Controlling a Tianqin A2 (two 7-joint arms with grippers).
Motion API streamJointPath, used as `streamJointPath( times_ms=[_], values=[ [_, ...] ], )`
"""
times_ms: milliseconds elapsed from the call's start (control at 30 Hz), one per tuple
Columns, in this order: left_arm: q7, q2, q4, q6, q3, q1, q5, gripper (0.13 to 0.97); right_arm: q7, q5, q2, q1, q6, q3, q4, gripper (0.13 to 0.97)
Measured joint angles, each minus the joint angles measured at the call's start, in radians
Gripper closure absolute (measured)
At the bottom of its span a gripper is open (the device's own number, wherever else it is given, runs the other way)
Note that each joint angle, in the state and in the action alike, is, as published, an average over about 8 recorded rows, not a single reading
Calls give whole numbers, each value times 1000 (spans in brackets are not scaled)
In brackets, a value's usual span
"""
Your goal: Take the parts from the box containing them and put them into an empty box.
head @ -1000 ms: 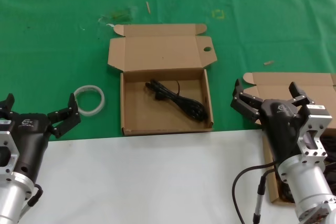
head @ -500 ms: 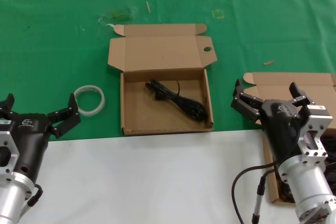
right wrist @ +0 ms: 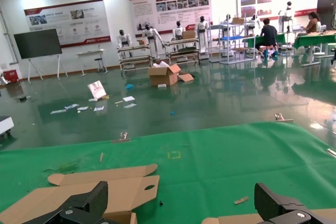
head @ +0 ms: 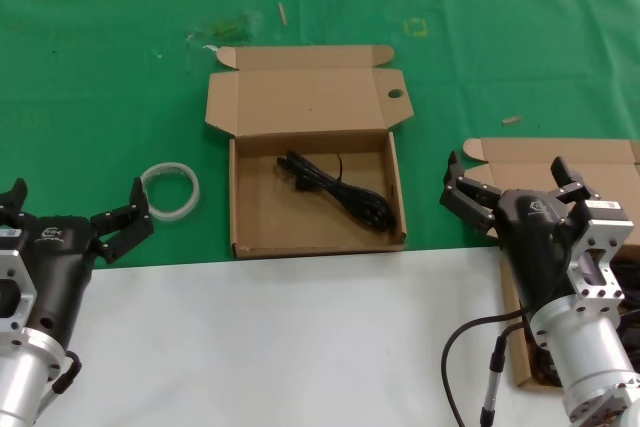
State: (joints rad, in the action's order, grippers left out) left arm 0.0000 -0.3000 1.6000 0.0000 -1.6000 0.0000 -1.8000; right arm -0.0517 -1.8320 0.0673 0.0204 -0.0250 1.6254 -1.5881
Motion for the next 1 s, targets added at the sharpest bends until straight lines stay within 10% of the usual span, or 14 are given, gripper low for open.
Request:
streamJointPath(
  times_ms=[1000],
  values=[
    [0,0,0,0,0,0,0,132,0,0,0,0,0,0,0,129]
  ],
)
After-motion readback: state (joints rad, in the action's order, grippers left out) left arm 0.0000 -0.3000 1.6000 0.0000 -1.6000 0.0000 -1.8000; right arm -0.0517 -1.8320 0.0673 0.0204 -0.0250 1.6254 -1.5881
